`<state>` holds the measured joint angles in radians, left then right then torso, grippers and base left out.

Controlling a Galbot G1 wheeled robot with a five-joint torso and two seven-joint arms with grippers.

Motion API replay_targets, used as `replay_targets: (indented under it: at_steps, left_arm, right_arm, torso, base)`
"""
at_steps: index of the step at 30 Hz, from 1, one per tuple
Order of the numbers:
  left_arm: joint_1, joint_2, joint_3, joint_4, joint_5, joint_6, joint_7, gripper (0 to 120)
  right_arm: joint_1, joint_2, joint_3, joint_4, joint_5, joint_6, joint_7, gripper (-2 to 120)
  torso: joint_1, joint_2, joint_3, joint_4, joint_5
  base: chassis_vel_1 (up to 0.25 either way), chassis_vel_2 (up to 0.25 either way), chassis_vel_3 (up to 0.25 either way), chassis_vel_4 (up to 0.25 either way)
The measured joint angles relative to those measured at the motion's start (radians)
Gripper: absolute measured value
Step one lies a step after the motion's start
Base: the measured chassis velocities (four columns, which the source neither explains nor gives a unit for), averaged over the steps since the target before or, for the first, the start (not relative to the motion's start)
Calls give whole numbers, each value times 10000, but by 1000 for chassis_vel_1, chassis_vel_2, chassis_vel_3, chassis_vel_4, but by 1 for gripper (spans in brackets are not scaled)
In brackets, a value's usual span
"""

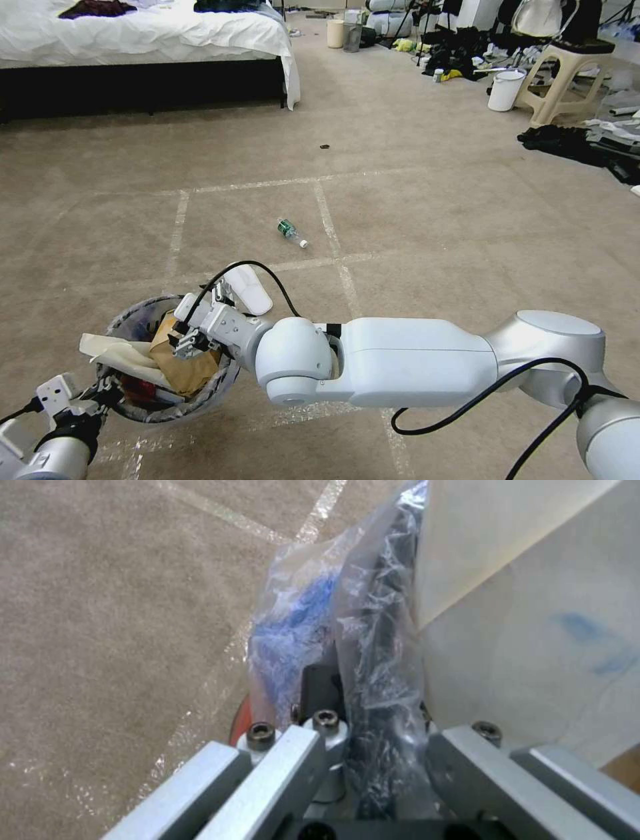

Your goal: Pick up the trash bin and place the garbage on the floor into it.

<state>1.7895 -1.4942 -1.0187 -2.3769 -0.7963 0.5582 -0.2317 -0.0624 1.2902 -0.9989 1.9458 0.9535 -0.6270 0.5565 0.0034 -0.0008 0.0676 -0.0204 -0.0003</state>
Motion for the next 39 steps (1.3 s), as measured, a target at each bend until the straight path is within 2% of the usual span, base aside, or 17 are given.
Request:
replay_targets:
  at_steps: [2,5,14,17,19,20,22,23,25,31,33,39]
  left_arm:
    - [-3,16,-18,0,-15,0,0,1]
    - [12,40,-36,22,-45,0,1,1]
    - [60,39,-66,17,-94,11,0,1]
    - [62,72,-116,14,-145,19,-12,1]
    - [37,86,-114,46,-149,27,-26,1]
    - [37,86,-114,46,-149,27,-26,1]
    - [-5,77,-54,116,-126,30,-27,1]
    - [-5,77,-54,116,-126,30,-27,1]
    - [-47,67,-20,158,-93,30,-25,1]
    - [-67,66,-13,161,-92,30,-19,1]
    - [-37,62,-19,141,-92,30,-12,1]
    - [-35,73,-51,118,-98,30,-10,1]
  right_arm:
    - [-47,58,-145,-37,-13,82,96,100]
    - [-33,341,-208,-533,-931,637,-190,100]
    - [409,821,-373,-943,-1179,812,-315,100]
    - [407,941,-334,-896,-860,905,-264,100]
    - [459,967,-143,-517,242,385,244,100]
    - [459,967,-143,-517,242,385,244,100]
    - [790,952,85,-65,1374,-297,618,100]
    - [790,952,85,-65,1374,-297,618,100]
    - [1350,932,276,215,2532,-935,820,100]
    - [2076,875,483,459,3703,-1070,906,100]
    - [2290,908,612,612,4709,-1074,1458,100]
    - [2424,893,374,830,5834,-1077,2125,100]
  torso:
    - [0,0,0,0,0]
    - [0,-1,0,0,0]
    - [0,-2,0,0,0]
    - [0,-1,0,1,0]
    - [0,-1,0,0,1]
    - [0,-1,0,0,1]
    - [0,-1,-1,0,0]
    - [0,-1,-1,0,0]
    - [0,-1,0,0,0]
    - [0,-1,0,0,0]
    - [0,-1,0,0,1]
    - [0,-1,0,0,1]
  base:
    - [0,0,0,0]
    - [0,0,0,0]
    - [0,0,0,0]
    - [0,0,0,0]
    - [0,0,0,0]
    - [0,0,0,0]
    - [0,0,0,0]
    - [0,0,0,0]
    - [0,0,0,0]
    - [0,0,0,0]
    - [0,0,0,0]
    - [0,0,0,0]
